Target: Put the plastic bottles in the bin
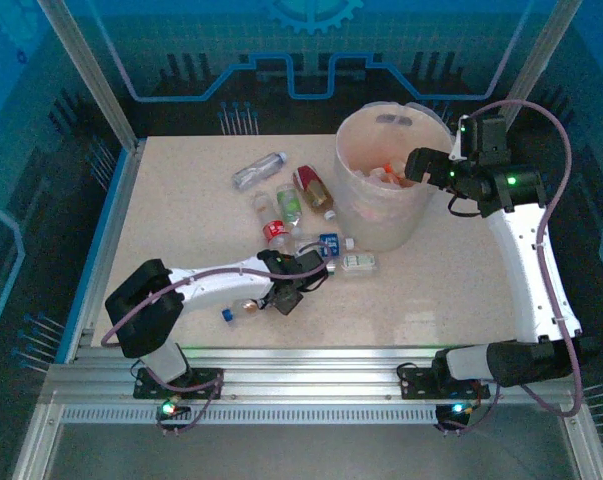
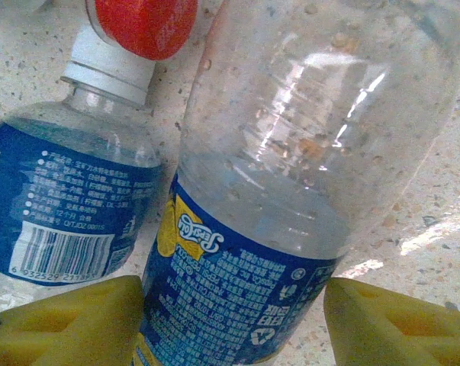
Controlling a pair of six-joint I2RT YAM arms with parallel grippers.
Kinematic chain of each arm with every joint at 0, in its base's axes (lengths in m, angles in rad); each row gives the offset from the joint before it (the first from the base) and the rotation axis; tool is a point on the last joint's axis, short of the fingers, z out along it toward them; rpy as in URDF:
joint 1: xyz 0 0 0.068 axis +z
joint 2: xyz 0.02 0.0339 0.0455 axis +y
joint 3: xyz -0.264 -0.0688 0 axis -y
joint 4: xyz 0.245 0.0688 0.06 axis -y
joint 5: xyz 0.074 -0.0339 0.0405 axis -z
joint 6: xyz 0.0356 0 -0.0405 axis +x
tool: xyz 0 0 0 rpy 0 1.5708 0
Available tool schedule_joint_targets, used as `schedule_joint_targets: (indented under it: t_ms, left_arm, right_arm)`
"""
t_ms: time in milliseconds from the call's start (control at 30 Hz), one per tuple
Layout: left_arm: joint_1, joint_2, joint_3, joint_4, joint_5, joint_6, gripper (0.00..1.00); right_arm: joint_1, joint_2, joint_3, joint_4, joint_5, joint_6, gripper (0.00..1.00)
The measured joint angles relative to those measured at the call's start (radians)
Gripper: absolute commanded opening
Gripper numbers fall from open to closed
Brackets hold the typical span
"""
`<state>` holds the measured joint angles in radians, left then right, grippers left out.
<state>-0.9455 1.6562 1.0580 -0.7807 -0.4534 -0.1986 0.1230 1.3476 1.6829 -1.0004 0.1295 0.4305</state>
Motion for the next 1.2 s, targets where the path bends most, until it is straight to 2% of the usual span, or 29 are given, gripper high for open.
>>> schedule_joint_targets:
  t_ms: [267,767,1000,1200]
  left_arm:
    - [-0.022,0.025,0.000,0.000,0.033,0.000,0.74]
    - [-0.022,0.069,-0.022,0.034,0.035,0.015,0.74]
    - [-0.022,0.077,-0.025,0.038,0.034,0.021,0.56]
    - [-0.022,0.073,-0.025,0.037,0.031,0.022,0.53]
  right_arm:
    - [-0.002,0.000,0.000,0.000,-0.003,0.011,1.00]
    - [-0.008,0.000,0.000,0.000,-0.008,0.017,1.00]
    - [-0.010,0.000,0.000,0.000,-0.015,0.018,1.00]
    - [-0.013,0.000,0.000,0.000,-0.028,0.019,1.00]
